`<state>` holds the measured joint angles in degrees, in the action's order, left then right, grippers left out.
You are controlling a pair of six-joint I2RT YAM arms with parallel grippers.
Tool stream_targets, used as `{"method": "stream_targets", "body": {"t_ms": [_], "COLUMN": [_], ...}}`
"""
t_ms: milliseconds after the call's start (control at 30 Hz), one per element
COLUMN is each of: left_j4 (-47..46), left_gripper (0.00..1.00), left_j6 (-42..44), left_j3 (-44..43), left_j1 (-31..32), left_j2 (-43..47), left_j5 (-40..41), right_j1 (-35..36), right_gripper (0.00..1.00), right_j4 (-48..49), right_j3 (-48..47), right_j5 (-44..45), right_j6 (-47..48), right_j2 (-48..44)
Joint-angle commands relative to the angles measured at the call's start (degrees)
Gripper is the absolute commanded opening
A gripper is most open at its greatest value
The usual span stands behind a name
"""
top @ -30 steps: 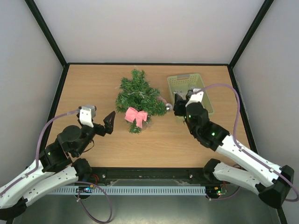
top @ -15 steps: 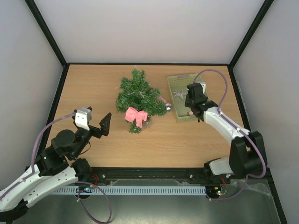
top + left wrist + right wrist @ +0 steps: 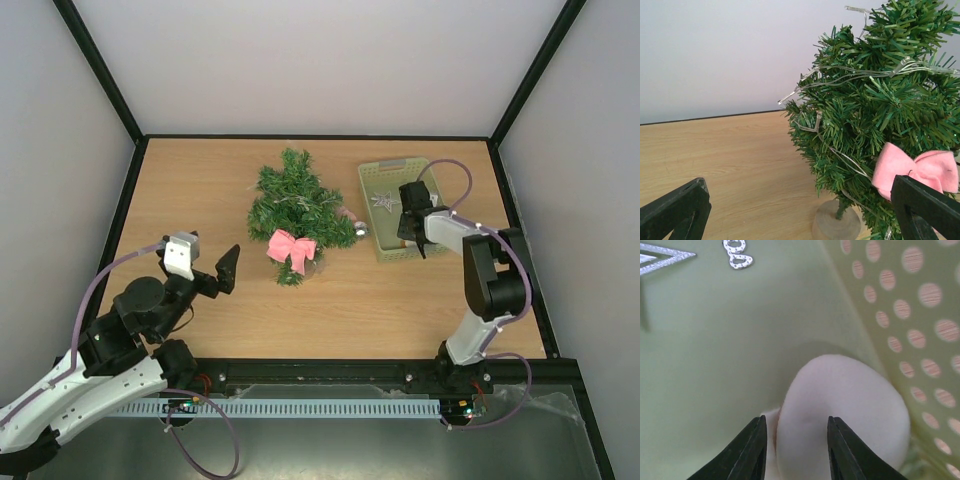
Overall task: Decorate the small christmas tree
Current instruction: Pick up the decoration item from the storage box.
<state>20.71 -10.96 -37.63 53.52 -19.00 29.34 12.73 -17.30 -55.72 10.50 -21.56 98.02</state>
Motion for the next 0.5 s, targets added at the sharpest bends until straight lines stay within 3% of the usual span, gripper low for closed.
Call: {"method": "stream_targets", "body": {"t_ms": [0, 133, 267, 467], "left_j4": [-0.2, -0.6, -0.8, -1.2], "left_gripper": [1.00, 1.00, 1.00, 1.00], "left_j6": [0.9, 1.5, 1.7, 1.1], "left_j3": [-1.0, -0.5, -0.4, 0.1], "left_j1": [0.3, 0.3, 0.3, 0.3], "left_j2": [0.0, 0.2, 0.6, 1.0], "left_j5": [-0.4, -0.4, 0.3, 2.2], "right_j1": [-0.3, -0.3, -0.3, -0.3], "right_gripper": [0.31, 0.25, 0.04, 0.02], "right_j4": [-1.7, -2.3, -3.0, -4.7], "right_j3": [-2.7, -2.5, -2.7, -3.9], "right_j5": [1.5, 5.5, 8.3, 7.4], "right_j6": [-1.8, -1.8, -1.7, -0.4], "right_j2": [3.7, 4.4, 2.9, -2.9]}}
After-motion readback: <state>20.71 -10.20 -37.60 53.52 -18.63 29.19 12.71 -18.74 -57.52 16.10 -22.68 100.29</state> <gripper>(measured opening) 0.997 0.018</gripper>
